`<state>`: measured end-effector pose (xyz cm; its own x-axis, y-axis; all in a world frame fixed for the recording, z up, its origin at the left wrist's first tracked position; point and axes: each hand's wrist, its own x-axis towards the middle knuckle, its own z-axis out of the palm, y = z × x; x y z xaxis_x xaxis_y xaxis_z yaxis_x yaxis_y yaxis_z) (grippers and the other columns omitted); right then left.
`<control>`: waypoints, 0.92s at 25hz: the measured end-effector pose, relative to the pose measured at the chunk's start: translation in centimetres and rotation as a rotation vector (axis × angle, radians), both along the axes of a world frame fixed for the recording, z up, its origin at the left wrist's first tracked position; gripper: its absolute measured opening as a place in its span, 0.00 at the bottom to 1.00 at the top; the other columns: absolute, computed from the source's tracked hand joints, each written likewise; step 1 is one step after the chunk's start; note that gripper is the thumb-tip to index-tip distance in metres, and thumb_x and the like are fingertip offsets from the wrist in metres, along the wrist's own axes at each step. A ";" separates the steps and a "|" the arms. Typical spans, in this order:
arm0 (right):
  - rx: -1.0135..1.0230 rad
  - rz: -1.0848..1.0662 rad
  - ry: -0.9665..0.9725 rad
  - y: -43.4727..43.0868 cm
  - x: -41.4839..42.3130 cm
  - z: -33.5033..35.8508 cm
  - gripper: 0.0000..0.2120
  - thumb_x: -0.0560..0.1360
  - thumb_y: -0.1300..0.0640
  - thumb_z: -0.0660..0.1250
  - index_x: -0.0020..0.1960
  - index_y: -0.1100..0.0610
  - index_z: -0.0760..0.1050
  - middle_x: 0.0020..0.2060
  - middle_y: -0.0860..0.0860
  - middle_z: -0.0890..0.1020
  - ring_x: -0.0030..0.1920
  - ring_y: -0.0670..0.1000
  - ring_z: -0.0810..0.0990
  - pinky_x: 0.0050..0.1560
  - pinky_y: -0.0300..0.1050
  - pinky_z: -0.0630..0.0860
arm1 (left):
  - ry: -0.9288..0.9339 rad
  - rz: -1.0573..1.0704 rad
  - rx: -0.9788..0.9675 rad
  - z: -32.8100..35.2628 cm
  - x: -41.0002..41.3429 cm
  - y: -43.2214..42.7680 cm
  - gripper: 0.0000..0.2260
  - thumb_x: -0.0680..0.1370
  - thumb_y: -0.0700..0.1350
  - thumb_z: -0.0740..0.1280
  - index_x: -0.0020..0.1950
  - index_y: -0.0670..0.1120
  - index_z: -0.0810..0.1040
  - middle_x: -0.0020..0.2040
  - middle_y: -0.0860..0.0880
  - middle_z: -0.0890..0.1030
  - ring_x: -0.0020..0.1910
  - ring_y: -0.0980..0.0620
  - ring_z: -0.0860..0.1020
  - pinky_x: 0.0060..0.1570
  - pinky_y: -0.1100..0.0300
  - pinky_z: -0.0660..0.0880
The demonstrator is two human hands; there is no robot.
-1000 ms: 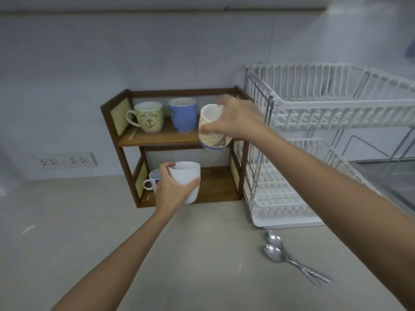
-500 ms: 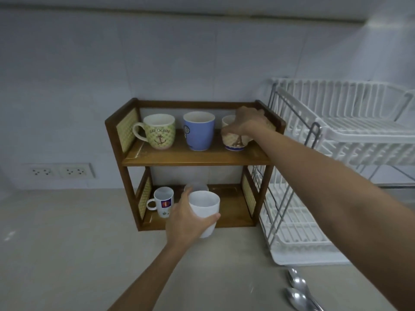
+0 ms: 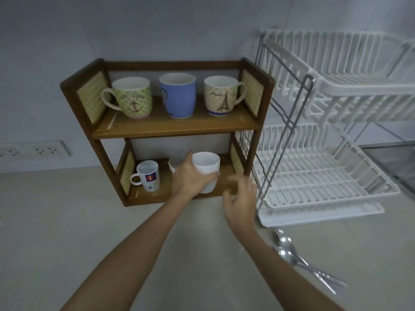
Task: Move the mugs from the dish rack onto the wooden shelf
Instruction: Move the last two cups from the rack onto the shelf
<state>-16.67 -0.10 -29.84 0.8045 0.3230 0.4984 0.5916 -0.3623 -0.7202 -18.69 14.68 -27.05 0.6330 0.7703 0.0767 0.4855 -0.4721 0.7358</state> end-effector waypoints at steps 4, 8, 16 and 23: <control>-0.632 0.236 0.103 -3.8 -2.5 -10.2 0.26 0.75 0.55 0.62 0.71 0.61 0.65 0.73 0.58 0.66 0.74 0.57 0.60 0.74 0.50 0.53 | -0.041 -0.015 -0.062 -1.7 3.7 -1.2 0.42 0.62 0.59 0.77 0.71 0.48 0.65 0.65 0.46 0.75 0.64 0.45 0.73 0.60 0.53 0.72; -0.767 0.219 0.062 -4.1 -2.5 -12.6 0.33 0.76 0.43 0.50 0.77 0.56 0.51 0.78 0.50 0.53 0.77 0.50 0.45 0.72 0.49 0.35 | -0.046 0.015 -0.065 -3.7 6.4 -1.7 0.41 0.61 0.56 0.78 0.70 0.46 0.66 0.66 0.46 0.74 0.64 0.45 0.73 0.60 0.51 0.73; -0.759 0.163 0.066 -3.7 -2.4 -12.6 0.35 0.74 0.41 0.50 0.77 0.55 0.52 0.77 0.50 0.55 0.77 0.48 0.47 0.74 0.50 0.37 | -0.099 -0.002 -0.077 -6.2 8.1 -1.5 0.42 0.61 0.52 0.80 0.70 0.44 0.65 0.67 0.44 0.72 0.66 0.45 0.70 0.62 0.54 0.69; -0.741 0.141 0.044 -3.6 -2.3 -12.9 0.35 0.73 0.41 0.51 0.77 0.54 0.54 0.77 0.48 0.56 0.77 0.47 0.49 0.74 0.49 0.39 | -0.012 -0.107 -0.072 -6.4 8.4 -1.1 0.47 0.66 0.45 0.78 0.77 0.43 0.53 0.73 0.41 0.63 0.70 0.43 0.65 0.67 0.52 0.65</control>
